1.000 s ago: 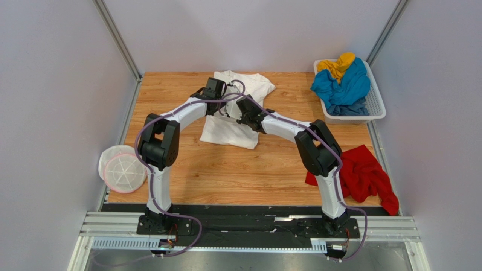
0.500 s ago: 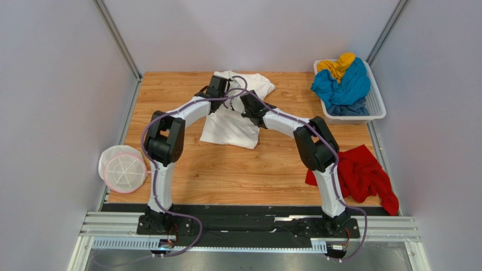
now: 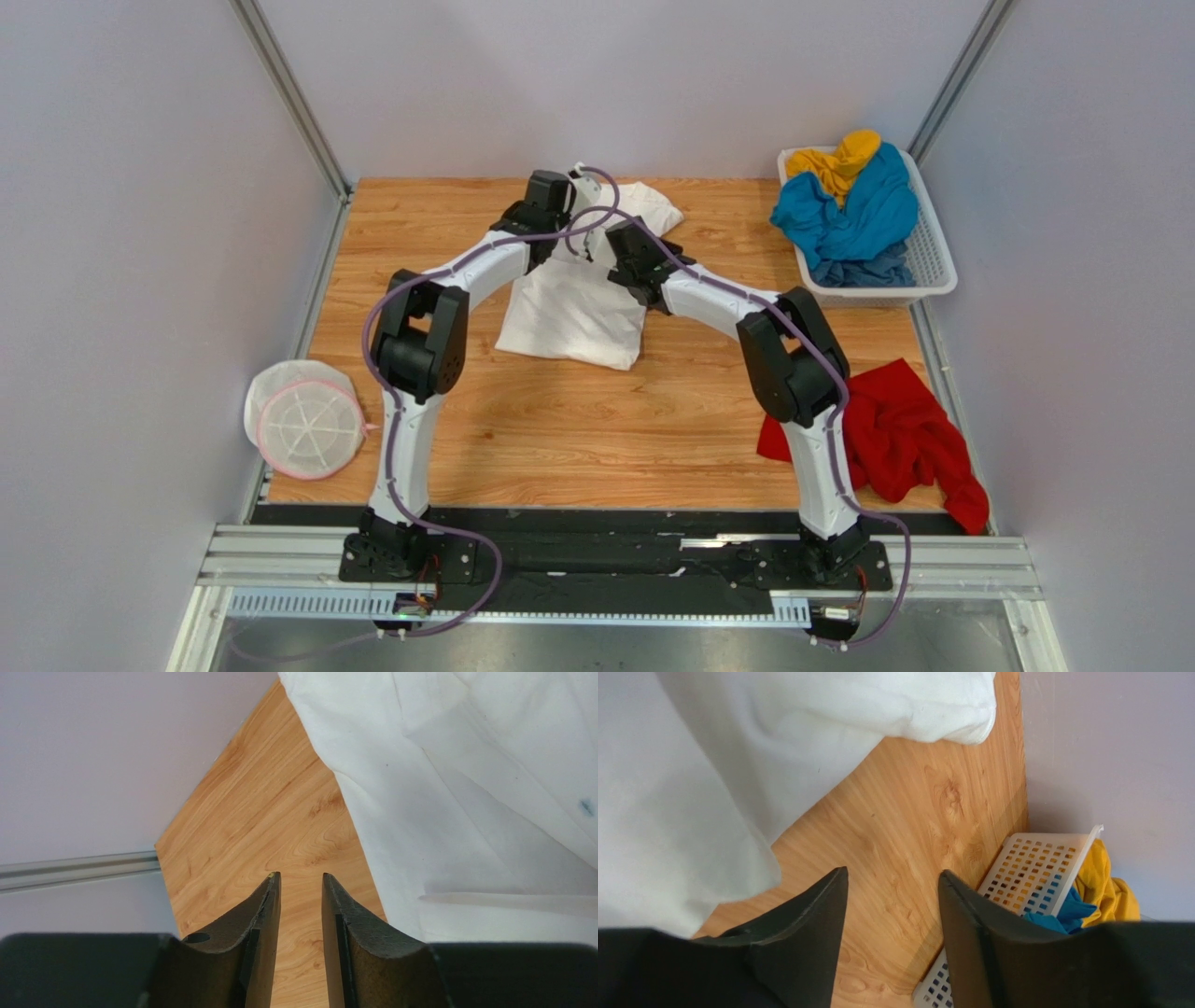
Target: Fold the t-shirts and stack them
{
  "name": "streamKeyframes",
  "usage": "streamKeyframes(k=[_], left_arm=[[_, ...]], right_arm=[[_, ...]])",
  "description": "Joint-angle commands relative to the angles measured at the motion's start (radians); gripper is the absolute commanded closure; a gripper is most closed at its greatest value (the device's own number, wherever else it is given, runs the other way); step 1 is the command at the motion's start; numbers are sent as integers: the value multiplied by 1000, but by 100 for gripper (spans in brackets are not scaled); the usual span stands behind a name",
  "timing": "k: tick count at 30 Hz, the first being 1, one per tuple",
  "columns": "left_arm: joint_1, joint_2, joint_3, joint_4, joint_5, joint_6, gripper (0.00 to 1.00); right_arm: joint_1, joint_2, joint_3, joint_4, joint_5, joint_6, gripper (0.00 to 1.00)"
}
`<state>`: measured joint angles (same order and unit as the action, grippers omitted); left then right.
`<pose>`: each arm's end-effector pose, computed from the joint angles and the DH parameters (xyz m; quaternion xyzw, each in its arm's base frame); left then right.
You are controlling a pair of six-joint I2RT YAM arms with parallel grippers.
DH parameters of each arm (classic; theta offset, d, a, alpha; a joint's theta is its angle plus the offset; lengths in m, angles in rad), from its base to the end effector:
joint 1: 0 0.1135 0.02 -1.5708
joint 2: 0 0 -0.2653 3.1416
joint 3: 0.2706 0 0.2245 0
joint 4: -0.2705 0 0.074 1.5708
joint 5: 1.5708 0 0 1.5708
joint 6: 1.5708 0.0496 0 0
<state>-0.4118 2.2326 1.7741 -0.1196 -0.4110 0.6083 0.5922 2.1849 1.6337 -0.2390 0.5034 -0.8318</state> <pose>0.4695 -0.1834 0.2156 0.3355 0.7987 0.2243 0.4464 0.4044 0.2432 0.1847 -0.5134 0.7400 -0.2727 0.3384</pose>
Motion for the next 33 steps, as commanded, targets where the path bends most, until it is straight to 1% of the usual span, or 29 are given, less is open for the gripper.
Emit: streamKeyframes(k=[1,3,4,5,6,7,8,10,14,18,21,26,33], left_arm=[[4,-122,-88,22,15,-15,56],[8,-201,-140,-24,78,-27,52],[11,-229,-198,-58,96,-27,47],[13,-257,-231,-77,118,-25,45],[13,-311,-263,-87,156,-25,43],[13,-336,-327,-112,179,-24,40],[13,-384,-353,-130,204,-18,39],[13,-424,-425,-175,257,-7,37],[13,-504,-527,-233,339,16,37],[15,-519,-599,-279,443,51,38],[18,-530,-669,-267,486,71,38],[28,-548,-705,-270,555,94,39],[39,-501,-697,-272,572,116,41]], right_arm=[[3,-161,-75,-6,-5,100,43],[1,-212,-144,-40,-37,152,35],[3,-261,-165,-54,-51,166,32],[6,-283,-185,-78,-78,178,30],[8,-303,-225,-91,-89,209,29],[8,-348,-242,-104,-103,221,29],[17,-368,-265,-124,-120,233,28],[27,-428,-326,-141,-137,264,27],[92,-491,-416,-180,-175,289,27],[170,-505,-472,-187,-195,303,30],[228,-493,-483,-184,-193,312,31],[288,-465,-479,-186,-200,327,32],[304,-404,-448,-181,-207,315,35]])
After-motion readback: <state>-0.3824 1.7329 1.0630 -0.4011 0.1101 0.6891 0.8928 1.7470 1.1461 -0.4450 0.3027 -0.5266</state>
